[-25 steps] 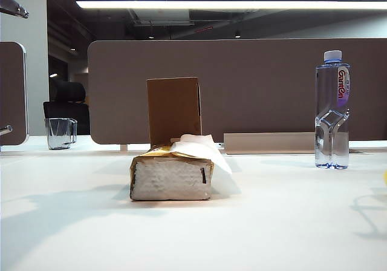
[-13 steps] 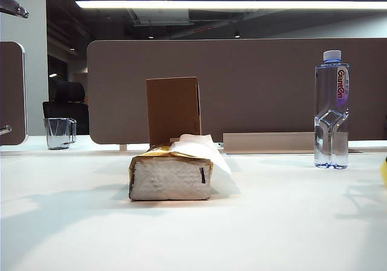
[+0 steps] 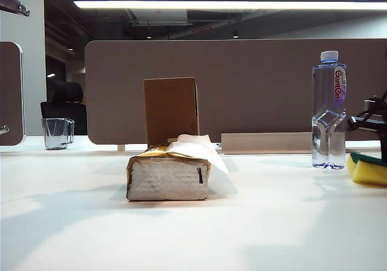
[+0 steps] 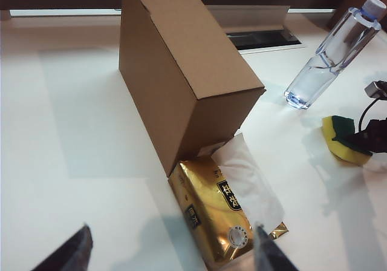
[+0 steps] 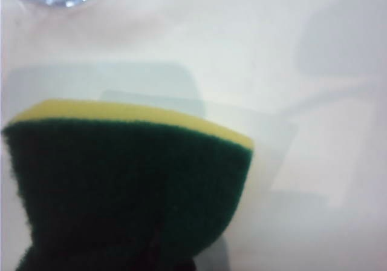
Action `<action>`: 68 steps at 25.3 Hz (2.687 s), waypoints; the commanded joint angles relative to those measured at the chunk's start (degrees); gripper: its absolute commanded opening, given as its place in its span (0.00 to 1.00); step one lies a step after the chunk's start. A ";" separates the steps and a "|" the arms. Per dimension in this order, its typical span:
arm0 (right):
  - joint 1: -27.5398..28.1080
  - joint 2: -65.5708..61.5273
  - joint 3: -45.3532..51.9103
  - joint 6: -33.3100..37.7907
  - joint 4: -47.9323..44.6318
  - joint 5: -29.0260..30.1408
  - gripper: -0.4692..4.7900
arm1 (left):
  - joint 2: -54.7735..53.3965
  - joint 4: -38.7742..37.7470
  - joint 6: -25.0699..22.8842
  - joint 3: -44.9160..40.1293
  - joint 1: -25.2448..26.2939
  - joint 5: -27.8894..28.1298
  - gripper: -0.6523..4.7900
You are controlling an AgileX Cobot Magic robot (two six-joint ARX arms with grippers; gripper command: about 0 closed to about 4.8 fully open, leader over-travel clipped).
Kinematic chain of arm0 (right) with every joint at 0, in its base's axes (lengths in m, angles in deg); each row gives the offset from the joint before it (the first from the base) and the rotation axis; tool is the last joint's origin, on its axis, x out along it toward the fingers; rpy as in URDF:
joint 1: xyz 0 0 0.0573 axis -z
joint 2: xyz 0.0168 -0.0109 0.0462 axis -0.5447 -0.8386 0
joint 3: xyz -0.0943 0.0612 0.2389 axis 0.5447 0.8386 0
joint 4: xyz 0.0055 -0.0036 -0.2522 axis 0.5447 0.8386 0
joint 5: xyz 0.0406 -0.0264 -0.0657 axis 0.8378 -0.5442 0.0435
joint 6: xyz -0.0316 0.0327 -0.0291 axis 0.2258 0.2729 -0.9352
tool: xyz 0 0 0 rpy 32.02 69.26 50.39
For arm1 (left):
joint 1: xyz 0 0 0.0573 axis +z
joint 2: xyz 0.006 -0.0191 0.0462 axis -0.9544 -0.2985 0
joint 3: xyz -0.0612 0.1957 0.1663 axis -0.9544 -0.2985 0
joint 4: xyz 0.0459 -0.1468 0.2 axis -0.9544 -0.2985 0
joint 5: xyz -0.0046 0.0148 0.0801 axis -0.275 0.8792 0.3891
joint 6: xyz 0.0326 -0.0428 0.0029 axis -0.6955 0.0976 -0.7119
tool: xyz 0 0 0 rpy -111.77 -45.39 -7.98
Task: Move the sponge from left to right to wipe the table, avoiding obstacles on the table, and finally reaching the bottle of mineral water.
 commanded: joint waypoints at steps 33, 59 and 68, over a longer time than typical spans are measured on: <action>-0.72 -2.60 -5.09 -0.55 10.25 3.87 0.40 | 0.15 0.70 0.20 0.46 0.02 -1.03 0.75; -0.37 5.29 -5.40 -0.35 6.78 2.21 0.75 | 0.44 0.72 0.46 0.46 0.02 -1.79 0.75; -0.37 5.33 -5.42 -0.35 6.78 2.34 0.81 | 0.59 0.72 1.49 0.46 0.02 -1.84 0.75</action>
